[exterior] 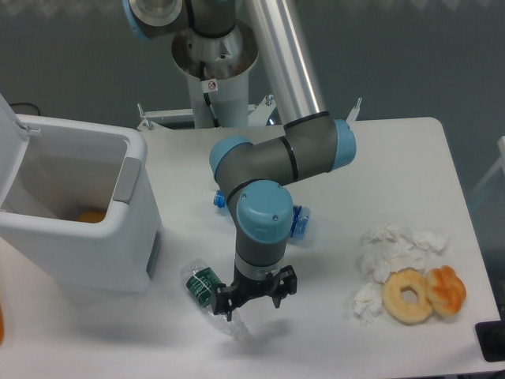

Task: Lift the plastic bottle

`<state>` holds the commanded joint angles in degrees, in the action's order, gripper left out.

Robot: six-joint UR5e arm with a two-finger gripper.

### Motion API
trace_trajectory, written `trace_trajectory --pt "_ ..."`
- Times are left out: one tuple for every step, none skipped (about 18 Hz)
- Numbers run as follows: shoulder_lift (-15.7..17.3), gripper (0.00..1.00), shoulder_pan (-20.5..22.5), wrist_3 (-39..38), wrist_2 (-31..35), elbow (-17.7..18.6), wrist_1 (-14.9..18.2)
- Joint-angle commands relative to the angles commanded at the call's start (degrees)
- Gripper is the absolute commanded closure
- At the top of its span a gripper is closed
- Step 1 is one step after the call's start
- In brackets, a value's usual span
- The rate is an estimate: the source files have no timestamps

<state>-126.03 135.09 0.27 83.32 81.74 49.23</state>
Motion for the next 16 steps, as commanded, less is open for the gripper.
trace_trajectory --pt "-0.4 0.00 0.0 -0.6 0.0 -0.6 -0.1" --pt "-0.9 0.00 0.0 -0.8 0.0 -1.1 -0.1" --pt "-1.3 0.00 -0.1 -0.9 0.0 -1.5 -0.1" --pt "-1.8 0.00 -0.1 -0.8 -0.1 -1.7 -0.1" --pt "-2.2 0.00 -0.2 -0.8 0.0 -1.7 -0.1" --pt "-2.3 0.00 -0.2 -0.8 0.0 -1.7 -0.2" --pt "-2.5 0.00 -0.3 -0.8 0.1 -1.7 -0.2" --pt "-2.6 0.00 -0.6 -0.6 0.2 -1.7 -0.2" --pt "-2.3 0.00 -0.7 -0.4 0.4 -1.4 -0.2" --pt "-2.2 0.00 -1.0 -0.4 0.9 -1.4 -0.3" --pt "-2.5 0.00 -1.1 -0.3 0.9 -1.6 -0.3" --pt "-2.9 0.00 -1.1 -0.3 1.0 -1.8 -0.3" --pt "-3.3 0.00 -1.1 -0.3 1.0 -1.8 -0.3" --pt "-3.4 0.00 -1.3 -0.4 1.0 -1.9 -0.4" --pt "-3.7 0.00 -1.5 -0.3 0.9 -1.9 -0.3" --pt "-3.7 0.00 -1.7 -0.3 0.9 -1.9 -0.4"
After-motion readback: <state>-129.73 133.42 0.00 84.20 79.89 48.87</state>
